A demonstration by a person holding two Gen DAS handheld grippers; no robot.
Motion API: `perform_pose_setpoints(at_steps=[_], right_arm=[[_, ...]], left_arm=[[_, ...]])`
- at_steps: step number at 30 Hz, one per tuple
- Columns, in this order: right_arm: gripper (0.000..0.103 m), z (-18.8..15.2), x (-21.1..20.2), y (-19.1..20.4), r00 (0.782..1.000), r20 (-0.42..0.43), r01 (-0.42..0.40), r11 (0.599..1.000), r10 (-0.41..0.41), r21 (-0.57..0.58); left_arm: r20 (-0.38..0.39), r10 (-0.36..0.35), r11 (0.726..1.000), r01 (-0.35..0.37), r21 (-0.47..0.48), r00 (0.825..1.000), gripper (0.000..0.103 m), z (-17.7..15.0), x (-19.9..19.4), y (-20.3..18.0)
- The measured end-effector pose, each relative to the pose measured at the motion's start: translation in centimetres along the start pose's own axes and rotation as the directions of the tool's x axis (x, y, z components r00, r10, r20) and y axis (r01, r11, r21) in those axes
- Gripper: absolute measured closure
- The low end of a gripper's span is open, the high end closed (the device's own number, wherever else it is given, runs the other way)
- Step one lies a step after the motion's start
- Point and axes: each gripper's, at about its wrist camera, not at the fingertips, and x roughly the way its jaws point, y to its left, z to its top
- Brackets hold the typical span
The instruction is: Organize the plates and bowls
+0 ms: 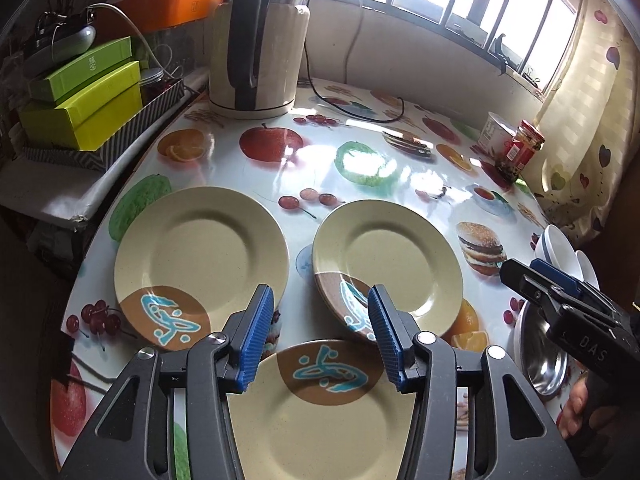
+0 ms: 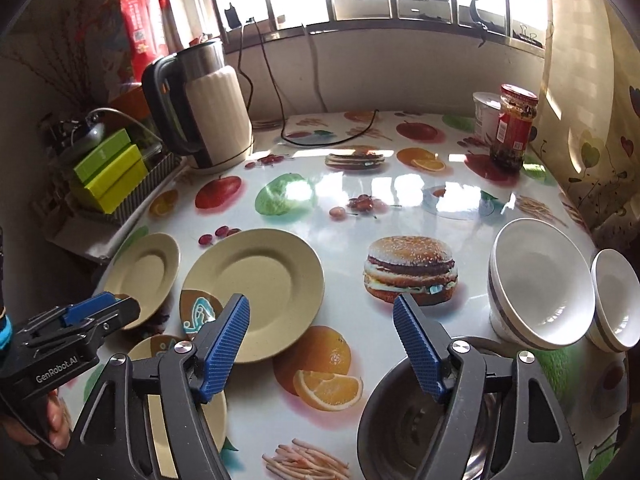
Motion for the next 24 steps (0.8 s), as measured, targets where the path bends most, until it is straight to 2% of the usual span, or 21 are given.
perform_pose_setpoints(at_steps=[1,3,7,9,11,24], right_arm=[[0.036,0.2,0.5,-0.1,1.0,-0.014,-0.001,1.0,0.001,0.008],[0.047,0.5,1.7,-0.2,0.999,-0.039,0.004,1.0,-0.003,0.022],[0.054,0.8,3.7,-0.5,0.997,-0.075,0.009,0.999,-0.005,0.046],[0.061,0.9,4.4,-0.6,0.996,-0.085,0.013,0.999,-0.009,0.047],[0.064,1.0,5.1,-0.8,0.995,-0.099,0.016,0.998,-0.011,0.055],[0.064,1.0,7.7,-1.3,0.989,-0.147,0.009,0.996,0.004,0.087]], left_arm=[[-0.009,0.002,1.0,-0.002,-0.003,1.0,0.053,0.2,0.6,0.0],[-0.03,0.004,1.0,-0.004,-0.017,1.0,0.053,0.6,1.6,0.1],[-0.046,0.003,1.0,-0.003,-0.004,0.999,0.053,1.1,3.0,-0.2],[-0.063,-0.003,1.0,0.003,-0.001,0.998,0.063,1.3,3.6,-0.2],[-0.064,-0.006,1.0,0.006,0.007,0.998,0.065,1.4,4.0,-0.3],[-0.108,-0.015,1.0,0.015,0.003,0.994,0.065,1.8,6.0,-0.7]])
